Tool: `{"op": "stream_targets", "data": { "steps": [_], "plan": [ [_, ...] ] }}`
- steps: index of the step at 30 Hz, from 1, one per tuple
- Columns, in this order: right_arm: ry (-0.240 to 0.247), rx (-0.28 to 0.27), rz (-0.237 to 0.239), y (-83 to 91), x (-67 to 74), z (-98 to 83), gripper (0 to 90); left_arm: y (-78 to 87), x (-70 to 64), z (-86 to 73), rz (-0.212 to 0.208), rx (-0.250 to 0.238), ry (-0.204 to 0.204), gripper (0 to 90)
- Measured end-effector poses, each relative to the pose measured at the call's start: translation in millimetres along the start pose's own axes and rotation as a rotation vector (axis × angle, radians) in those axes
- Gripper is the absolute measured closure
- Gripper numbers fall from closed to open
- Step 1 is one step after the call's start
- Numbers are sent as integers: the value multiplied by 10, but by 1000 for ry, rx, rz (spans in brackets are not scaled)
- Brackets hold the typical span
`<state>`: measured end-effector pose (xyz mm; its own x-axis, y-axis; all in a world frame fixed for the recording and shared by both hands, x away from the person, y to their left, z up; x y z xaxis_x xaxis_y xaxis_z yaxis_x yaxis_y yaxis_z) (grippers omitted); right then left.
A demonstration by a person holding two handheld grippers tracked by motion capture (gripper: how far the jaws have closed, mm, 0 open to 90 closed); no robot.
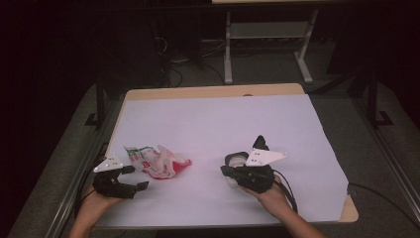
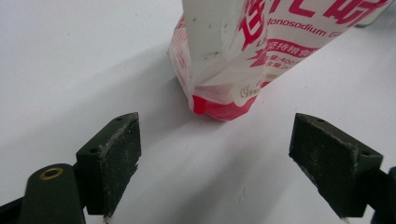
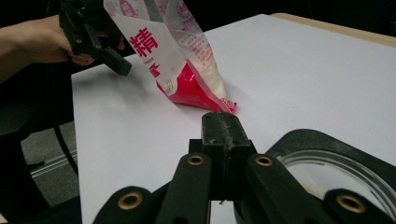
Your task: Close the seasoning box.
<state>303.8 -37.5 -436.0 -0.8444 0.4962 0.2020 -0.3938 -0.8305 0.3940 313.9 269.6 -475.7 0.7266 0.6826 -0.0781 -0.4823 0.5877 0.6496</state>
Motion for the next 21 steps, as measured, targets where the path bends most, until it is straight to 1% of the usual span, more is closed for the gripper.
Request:
{"op": "stream_targets", "data": {
  "steps": [3, 4, 5, 6, 8, 9, 10, 12, 14, 15, 18, 19, 21],
  "plan": [
    [1, 7, -8, 83, -24, -38, 899, 6, 2, 19, 3, -16, 7, 164],
    [-3, 2, -8, 114, -31, -44, 899, 6, -5, 21, -2, -19, 18, 161],
    [-2, 0, -7, 140, -36, -48, 899, 2, -10, 21, -3, -20, 20, 161],
    [2, 1, -9, 167, -43, -53, 899, 4, -6, 14, 3, -15, 14, 161],
    [-5, -7, -2, 226, -51, -56, 899, 16, -22, 10, 0, -18, 14, 161],
    [2, -9, -4, 262, -58, -66, 899, 21, -37, 1, 1, -21, 17, 161],
    [8, -20, -2, 301, -69, -73, 899, 27, -43, -16, 4, -19, 10, 161],
    [7, -25, 12, 379, -91, -94, 899, 32, -61, -45, 17, -28, 13, 161],
    [6, -30, 14, 458, -118, -111, 899, 42, -76, -63, 14, -38, 17, 161],
    [6, -34, 14, 495, -134, -118, 899, 43, -87, -77, 10, -44, 25, 161],
    [-4, -36, 0, 597, -192, -164, 899, 45, -92, -114, 16, -42, 20, 161],
    [-8, -37, -4, 628, -216, -183, 899, 42, -95, -126, 14, -39, 25, 162],
    [-21, -36, 4, 688, -253, -224, 899, 30, -86, -149, 14, -31, 20, 161]
  ]
}}
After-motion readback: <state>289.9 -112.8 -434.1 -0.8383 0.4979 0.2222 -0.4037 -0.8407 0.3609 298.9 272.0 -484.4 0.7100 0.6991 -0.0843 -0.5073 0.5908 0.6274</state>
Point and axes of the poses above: each handheld gripper's, and its own axes: y roughly backward along the jaws, z roughly out of its top, x roughly to its left, the point moved 9 cm from there along -y, roughly forward along the jaws, and after that the axes turned 2 degrees about -y, right-handed, at the moved point
